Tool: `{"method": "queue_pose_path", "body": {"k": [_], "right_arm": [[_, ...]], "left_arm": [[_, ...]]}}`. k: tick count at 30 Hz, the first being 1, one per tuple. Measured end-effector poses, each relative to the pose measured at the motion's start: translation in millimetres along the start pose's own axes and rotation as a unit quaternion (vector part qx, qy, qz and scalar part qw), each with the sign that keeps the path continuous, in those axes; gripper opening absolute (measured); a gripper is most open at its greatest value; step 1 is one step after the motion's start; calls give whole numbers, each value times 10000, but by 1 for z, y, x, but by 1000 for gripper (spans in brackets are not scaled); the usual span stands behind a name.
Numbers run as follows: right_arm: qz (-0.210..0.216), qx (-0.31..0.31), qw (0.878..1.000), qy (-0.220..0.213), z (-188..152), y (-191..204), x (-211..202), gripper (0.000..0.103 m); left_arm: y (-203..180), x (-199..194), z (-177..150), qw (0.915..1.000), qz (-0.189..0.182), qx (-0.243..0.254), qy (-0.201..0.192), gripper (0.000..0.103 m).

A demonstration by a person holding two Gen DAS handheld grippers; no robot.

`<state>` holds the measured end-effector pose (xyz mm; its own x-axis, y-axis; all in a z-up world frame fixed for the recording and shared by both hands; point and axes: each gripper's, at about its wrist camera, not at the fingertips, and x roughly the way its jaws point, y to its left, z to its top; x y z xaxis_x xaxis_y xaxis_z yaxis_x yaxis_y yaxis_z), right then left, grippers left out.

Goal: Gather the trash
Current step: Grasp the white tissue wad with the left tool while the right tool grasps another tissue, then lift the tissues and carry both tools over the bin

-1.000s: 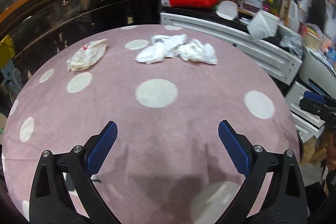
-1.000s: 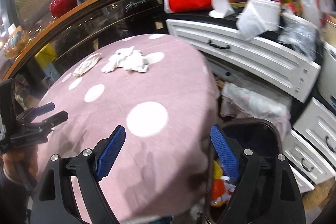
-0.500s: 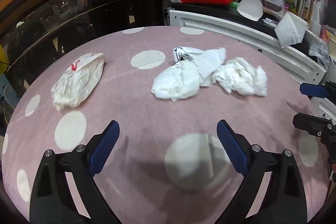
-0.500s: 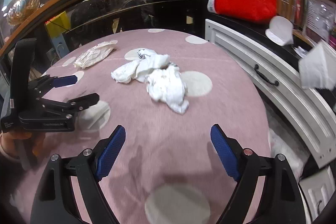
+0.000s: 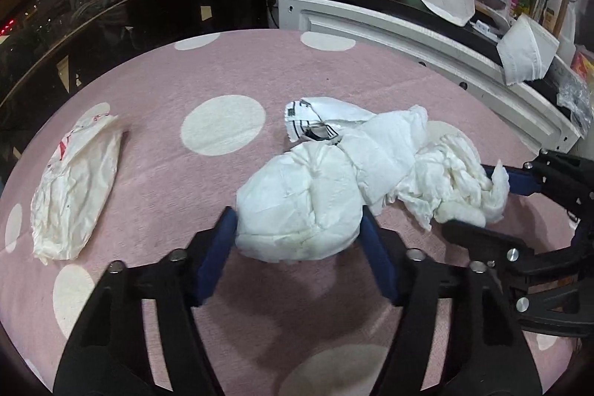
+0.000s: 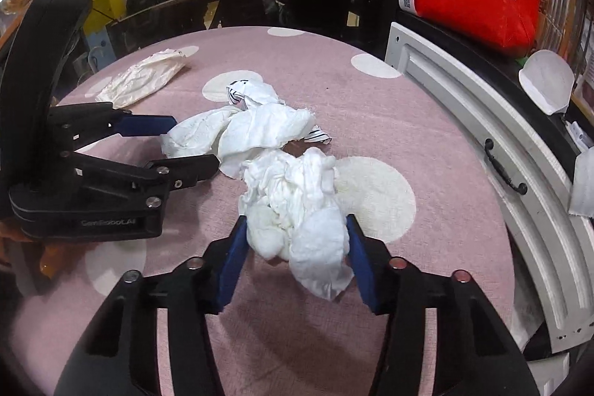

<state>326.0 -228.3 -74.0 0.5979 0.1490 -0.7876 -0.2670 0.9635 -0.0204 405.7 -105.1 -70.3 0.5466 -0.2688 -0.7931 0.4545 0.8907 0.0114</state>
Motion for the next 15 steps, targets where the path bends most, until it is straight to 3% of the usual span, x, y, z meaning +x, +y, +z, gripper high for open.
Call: {"method": "queue_pose_path", "body": {"k": [1,3,5,15], "right_arm": [[17,6,10000,-22,0,-1,-2,44],[44,55,10000,-60,-1,-4,-5,39],[71,152,9998,-109,-2,-7,-9,35],[175,450,9978,-460,-20,-7,-50,33]], "left_arm": [[-1,-1,0,10000,38,17,-45,56],[0,-2,0,10000,44,-39,-67,33],[2,-5,-1,9999,73,-137,-67,22],[0,-62,-22,9973,47,-448,-587,17]]}}
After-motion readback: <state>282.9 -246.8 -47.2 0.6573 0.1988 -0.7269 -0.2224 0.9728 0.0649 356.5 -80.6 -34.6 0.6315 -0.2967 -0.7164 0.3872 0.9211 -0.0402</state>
